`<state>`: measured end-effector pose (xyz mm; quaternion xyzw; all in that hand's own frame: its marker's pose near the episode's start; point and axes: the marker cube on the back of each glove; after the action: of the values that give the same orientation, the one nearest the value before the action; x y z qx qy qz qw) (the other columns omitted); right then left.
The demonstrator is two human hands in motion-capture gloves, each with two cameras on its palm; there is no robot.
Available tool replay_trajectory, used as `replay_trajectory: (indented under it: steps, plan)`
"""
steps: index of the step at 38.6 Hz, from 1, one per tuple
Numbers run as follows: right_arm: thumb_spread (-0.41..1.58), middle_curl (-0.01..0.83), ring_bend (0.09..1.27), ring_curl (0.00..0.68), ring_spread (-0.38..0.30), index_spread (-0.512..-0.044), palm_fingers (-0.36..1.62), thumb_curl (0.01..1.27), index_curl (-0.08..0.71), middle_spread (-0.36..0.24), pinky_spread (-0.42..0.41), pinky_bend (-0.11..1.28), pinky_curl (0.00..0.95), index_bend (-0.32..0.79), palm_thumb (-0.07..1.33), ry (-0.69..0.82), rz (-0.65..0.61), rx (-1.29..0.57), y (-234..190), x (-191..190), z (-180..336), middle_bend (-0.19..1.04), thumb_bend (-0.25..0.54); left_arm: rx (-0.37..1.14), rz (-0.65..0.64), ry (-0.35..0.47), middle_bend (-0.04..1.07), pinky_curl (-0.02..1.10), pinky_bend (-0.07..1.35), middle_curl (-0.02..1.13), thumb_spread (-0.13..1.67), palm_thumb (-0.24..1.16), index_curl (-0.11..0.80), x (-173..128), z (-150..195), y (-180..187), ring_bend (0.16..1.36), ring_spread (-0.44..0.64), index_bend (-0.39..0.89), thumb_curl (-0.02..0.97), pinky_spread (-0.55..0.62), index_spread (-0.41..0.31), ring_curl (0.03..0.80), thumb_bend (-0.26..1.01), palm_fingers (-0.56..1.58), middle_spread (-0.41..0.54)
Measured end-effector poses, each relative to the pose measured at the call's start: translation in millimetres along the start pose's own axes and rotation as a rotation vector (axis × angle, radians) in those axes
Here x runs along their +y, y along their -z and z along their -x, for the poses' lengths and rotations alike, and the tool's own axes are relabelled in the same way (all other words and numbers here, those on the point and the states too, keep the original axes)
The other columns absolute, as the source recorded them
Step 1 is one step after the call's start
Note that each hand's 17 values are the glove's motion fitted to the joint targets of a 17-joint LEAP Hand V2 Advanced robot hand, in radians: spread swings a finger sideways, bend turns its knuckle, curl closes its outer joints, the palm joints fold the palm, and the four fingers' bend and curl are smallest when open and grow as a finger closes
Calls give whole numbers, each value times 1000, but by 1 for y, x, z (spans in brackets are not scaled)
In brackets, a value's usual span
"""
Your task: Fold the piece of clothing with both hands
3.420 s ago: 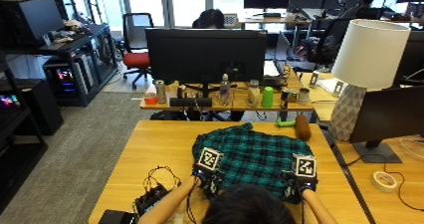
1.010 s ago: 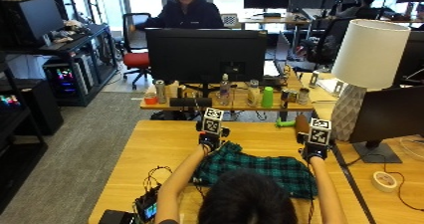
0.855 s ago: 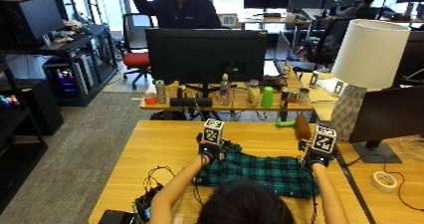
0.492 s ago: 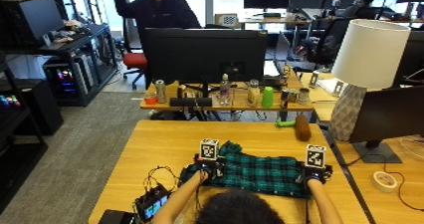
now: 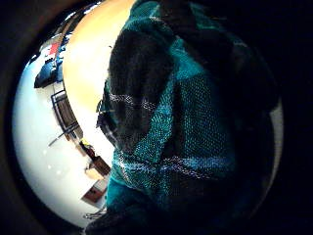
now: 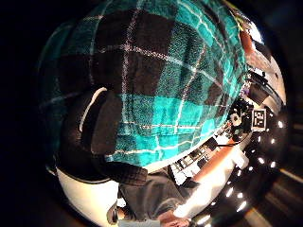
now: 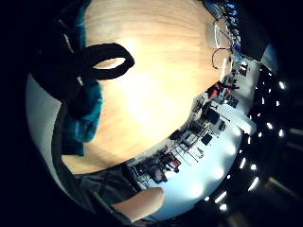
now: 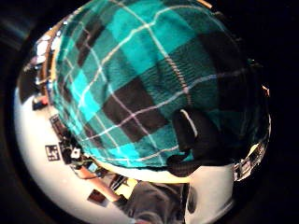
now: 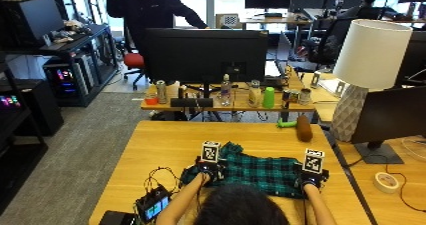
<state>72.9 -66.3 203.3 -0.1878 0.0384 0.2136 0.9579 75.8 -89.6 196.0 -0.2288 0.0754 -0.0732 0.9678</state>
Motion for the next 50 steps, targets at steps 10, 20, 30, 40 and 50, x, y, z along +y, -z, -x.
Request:
replay_trajectory:
  steps: [10, 20, 30, 40, 50]
  plan:
    - [1089, 430, 687, 416, -146, -226, 933, 343, 95, -73, -213, 850, 387, 35, 892, 133, -233, -54, 7, -7, 24, 277, 72, 12, -6, -16, 138, 367, 713, 219, 1259, 298, 338, -1, -1, -1, 585, 301, 170, 259, 348, -93, 346, -10, 186, 161]
    - [939, 449, 730, 449, -225, -219, 1238, 410, 195, -136, -327, 717, 375, 170, 1066, 155, -203, -50, 6, 2, 29, 261, 90, 20, -18, -36, 138, 363, 709, 217, 1253, 307, 349, 2, 2, 2, 584, 300, 171, 251, 349, -94, 336, -13, 192, 154]
    - [735, 470, 696, 449, -234, -220, 1261, 481, 259, -152, -347, 664, 374, 149, 1076, 130, -258, -40, 43, -68, 40, 287, 5, 146, 46, -47, 155, 345, 661, 222, 1259, 330, 367, 16, 11, 25, 581, 259, 185, 248, 343, -88, 326, -8, 266, 153]
    - [532, 485, 669, 451, -239, -220, 1255, 554, 297, -158, -341, 652, 386, 151, 1052, 206, -312, -121, 119, -20, 79, 297, -30, 173, -120, -26, 142, 347, 652, 229, 1276, 348, 373, 33, 36, 67, 577, 228, 171, 242, 312, -83, 326, -10, 286, 152]
    - [398, 512, 659, 464, -239, -213, 1275, 614, 337, -161, -309, 672, 417, 161, 1037, 409, -394, -128, 165, 52, 214, 341, -29, 350, -548, -177, 168, 323, 567, 240, 1323, 401, 407, 70, 74, 134, 540, 172, 250, 248, 274, -79, 310, 7, 420, 130]
